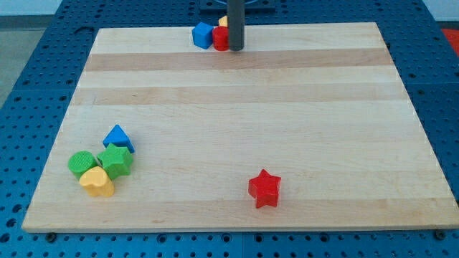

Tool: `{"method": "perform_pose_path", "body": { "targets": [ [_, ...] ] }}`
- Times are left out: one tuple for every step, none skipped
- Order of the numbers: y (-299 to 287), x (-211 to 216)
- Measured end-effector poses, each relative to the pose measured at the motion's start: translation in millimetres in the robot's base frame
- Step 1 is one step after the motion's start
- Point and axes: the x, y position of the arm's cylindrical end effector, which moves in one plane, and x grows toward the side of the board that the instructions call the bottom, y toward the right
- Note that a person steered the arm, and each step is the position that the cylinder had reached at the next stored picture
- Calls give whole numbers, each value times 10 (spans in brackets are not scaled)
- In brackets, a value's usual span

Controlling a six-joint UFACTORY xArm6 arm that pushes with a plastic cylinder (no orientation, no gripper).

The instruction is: Point your arm to red star

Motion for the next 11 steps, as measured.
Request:
{"method": "perform_pose_path", "body": {
  "targets": [
    [159, 116],
    [354, 426],
    [173, 539],
    [146, 1068],
    [218, 1602],
    [245, 2062],
    [421, 2419],
    [1048, 2670],
    [1293, 3140],
    [1250, 3615],
    [1000, 3539]
  ]
}}
